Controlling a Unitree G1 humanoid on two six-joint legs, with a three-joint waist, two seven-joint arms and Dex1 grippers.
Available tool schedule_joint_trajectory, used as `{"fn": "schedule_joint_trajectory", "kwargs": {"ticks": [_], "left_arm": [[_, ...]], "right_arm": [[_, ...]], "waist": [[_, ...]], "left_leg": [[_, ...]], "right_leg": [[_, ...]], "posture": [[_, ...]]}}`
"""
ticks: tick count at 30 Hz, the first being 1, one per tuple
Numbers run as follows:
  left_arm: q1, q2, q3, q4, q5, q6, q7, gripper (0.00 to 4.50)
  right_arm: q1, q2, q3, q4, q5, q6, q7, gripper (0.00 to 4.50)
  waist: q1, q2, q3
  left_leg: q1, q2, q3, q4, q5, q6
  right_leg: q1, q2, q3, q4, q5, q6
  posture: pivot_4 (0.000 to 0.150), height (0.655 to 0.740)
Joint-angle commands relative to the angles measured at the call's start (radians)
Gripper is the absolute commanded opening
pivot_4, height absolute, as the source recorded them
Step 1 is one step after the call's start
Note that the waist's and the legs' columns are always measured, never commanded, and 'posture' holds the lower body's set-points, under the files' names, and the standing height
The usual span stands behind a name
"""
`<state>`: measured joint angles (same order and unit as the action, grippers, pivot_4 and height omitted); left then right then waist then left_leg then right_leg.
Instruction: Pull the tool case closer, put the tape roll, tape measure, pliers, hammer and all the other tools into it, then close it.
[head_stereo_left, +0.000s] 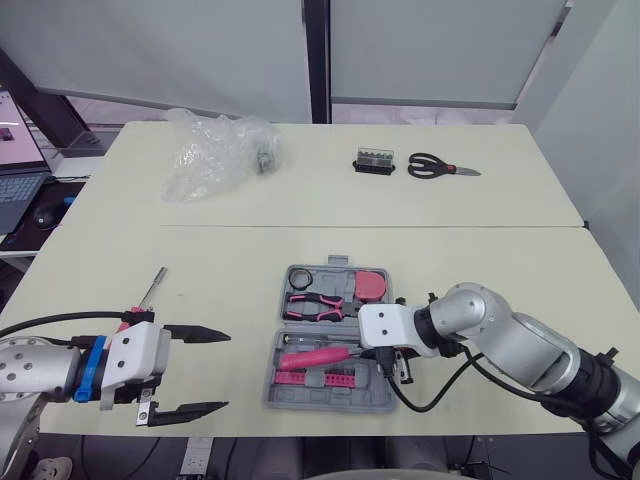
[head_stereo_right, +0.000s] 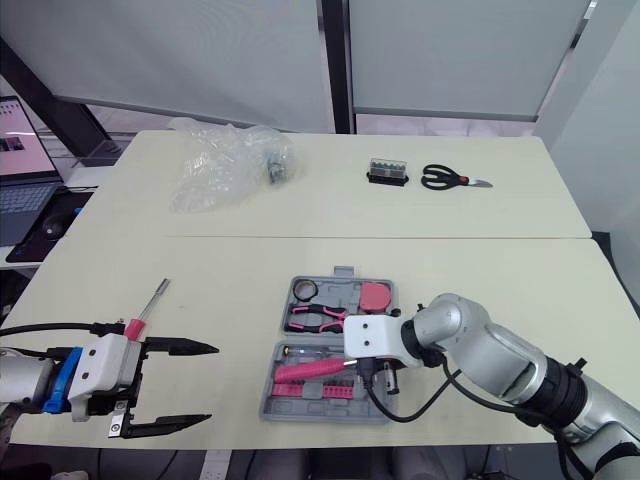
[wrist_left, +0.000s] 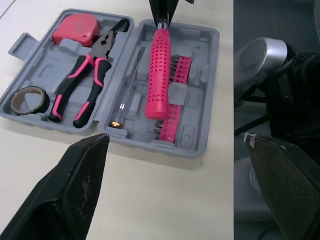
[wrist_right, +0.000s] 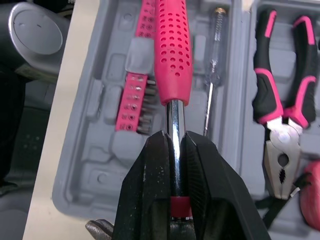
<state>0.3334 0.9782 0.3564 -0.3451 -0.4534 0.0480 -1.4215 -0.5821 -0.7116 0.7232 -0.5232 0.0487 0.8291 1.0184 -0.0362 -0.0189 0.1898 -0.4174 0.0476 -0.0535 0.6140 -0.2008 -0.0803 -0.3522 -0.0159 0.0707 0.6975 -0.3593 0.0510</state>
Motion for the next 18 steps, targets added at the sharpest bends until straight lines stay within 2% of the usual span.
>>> {"fn": "schedule_joint_trajectory", "kwargs": {"ticks": [1, 18], "left_arm": [[0.011, 0.018, 0.000, -0.015, 0.011, -0.028, -0.020, 4.50], [-0.007, 0.017, -0.027, -0.066, 0.008, 0.020, 0.022, 4.50]], "right_arm": [[-0.022, 0.020, 0.001, 0.015, -0.029, -0.015, -0.013, 0.20], [0.020, 0.091, 0.034, 0.101, -0.107, -0.055, -0.029, 0.20]], "waist": [[0.000, 0.000, 0.000], [0.000, 0.000, 0.000]], "left_leg": [[0.000, 0.000, 0.000, 0.000, 0.000, 0.000], [0.000, 0.000, 0.000, 0.000, 0.000, 0.000]], "right_leg": [[0.000, 0.000, 0.000, 0.000, 0.000, 0.000], [0.000, 0.000, 0.000, 0.000, 0.000, 0.000]], "posture": [[0.150, 0.7400], [0.150, 0.7400]]}}
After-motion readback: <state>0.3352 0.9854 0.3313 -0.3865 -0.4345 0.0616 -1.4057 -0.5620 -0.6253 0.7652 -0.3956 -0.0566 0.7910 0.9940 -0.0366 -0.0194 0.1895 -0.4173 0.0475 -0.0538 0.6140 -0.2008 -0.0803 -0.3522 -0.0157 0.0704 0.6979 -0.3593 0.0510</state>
